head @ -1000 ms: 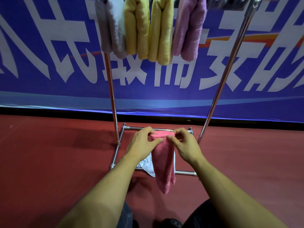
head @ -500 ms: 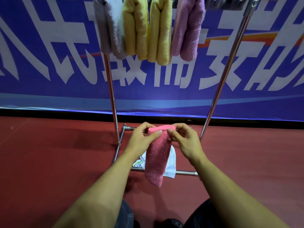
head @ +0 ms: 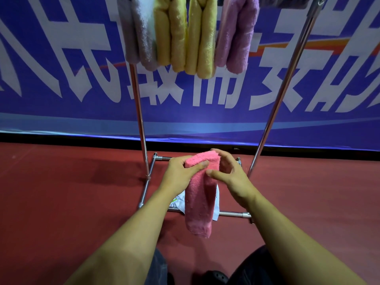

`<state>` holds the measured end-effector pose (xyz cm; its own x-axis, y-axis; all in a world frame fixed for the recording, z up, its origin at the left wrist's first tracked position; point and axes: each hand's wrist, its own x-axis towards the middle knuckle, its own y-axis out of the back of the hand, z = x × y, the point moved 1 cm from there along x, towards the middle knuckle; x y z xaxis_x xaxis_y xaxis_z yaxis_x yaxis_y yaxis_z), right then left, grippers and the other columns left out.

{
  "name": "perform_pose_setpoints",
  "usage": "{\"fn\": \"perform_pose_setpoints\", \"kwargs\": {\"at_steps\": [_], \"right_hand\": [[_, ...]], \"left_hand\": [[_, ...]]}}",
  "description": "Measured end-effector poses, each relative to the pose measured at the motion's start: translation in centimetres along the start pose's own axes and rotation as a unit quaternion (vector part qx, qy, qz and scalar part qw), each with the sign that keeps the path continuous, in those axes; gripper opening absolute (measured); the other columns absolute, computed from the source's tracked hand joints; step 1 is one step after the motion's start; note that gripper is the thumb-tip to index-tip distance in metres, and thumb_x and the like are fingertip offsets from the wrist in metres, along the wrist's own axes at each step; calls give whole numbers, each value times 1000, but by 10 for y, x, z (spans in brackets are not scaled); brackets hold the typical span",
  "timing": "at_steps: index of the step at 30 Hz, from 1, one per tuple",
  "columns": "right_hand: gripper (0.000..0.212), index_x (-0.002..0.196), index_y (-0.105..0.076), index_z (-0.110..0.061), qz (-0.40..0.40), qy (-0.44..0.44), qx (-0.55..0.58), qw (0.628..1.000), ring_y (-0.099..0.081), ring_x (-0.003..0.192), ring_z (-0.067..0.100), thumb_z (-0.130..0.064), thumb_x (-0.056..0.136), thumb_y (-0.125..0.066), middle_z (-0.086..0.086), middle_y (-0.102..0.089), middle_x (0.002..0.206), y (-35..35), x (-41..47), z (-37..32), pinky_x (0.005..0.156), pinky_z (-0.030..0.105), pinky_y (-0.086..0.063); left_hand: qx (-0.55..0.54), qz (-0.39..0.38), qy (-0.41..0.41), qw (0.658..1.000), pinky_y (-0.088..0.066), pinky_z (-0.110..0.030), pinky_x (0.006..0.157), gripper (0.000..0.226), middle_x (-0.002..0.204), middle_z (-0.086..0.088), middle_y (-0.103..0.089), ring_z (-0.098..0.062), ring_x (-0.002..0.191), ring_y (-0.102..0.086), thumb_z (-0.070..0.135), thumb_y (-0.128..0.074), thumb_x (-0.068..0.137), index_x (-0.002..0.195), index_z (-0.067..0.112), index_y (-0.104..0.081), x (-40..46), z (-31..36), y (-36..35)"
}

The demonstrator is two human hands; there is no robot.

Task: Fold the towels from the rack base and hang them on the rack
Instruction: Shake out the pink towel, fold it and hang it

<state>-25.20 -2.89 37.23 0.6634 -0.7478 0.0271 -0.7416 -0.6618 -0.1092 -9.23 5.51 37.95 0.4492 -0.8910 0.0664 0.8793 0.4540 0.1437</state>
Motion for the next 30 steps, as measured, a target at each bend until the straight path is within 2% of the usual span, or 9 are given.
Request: {"fn": "perform_pose_setpoints", "kwargs": {"at_steps": [2,5,8,11,14,18,23,26,30], "right_hand": [[70,142,-53,-19,-26,-25,1,999,-66,124,19,4,83,-80,5,-68,135,-2,1,4,103,36,-54],[51,126,-67,-13,-29,-35,-56,997,-71,114,24,-4,79,-86,6,-76,120,-7,2,5,100,38,-57],[30,109,-77,-6,-24,-47,-81,995,-76,101,20,-9,80,-86,8,-80,106,-11,1,6,90,34,-60],[27,104,-79,-4,-9,-54,-69,996,-76,96,22,-9,79,-87,10,-80,102,-13,4,6,86,33,-61],[28,104,-79,-3,4,-54,-56,997,-76,100,27,-10,78,-87,11,-80,103,-14,6,6,88,36,-62],[33,105,-78,-4,1,-67,-61,996,-76,102,29,-14,76,-90,9,-80,105,-14,5,4,93,43,-61],[35,103,-79,-6,4,-82,-90,992,-75,99,38,-17,73,-93,11,-80,102,-13,0,6,87,50,-62],[33,102,-78,-6,4,-85,-95,992,-77,96,28,-13,73,-92,9,-81,100,-12,-2,5,84,40,-62],[29,100,-78,-1,-6,-84,-95,992,-76,89,22,-7,74,-90,13,-80,99,-13,-3,4,83,34,-62]], "left_hand": [[-2,-9,1,1000,-58,-45,78,18,91,-11,-79,-14,76,-67,32,-84,81,91,17,-81,-1,2,1],[-8,-7,-5,1000,-58,-43,82,9,91,-7,-80,-13,78,-69,26,-84,81,88,20,-81,-4,8,1],[8,8,-36,999,-56,-34,66,11,81,-1,-79,-6,69,-65,25,-83,82,83,15,-80,-2,18,3],[2,11,-54,999,-48,-15,57,10,65,13,-72,3,58,-61,18,-82,83,76,18,-75,5,39,5],[37,18,-80,996,-52,-20,59,12,71,5,-75,0,61,-64,25,-83,82,77,17,-76,16,66,10],[60,26,-105,992,-60,-24,67,9,83,11,-76,-4,73,-73,35,-82,82,83,34,-74,31,110,16],[27,57,-164,984,-59,-27,71,9,84,10,-78,-5,76,-71,34,-82,83,90,30,-78,48,166,23],[-14,93,-213,973,-58,-31,75,19,88,2,-78,-7,77,-67,27,-83,84,101,19,-80,55,201,29],[-22,109,-243,964,-60,-31,77,11,84,7,-79,-6,78,-70,26,-82,85,95,23,-79,61,231,40]]}}
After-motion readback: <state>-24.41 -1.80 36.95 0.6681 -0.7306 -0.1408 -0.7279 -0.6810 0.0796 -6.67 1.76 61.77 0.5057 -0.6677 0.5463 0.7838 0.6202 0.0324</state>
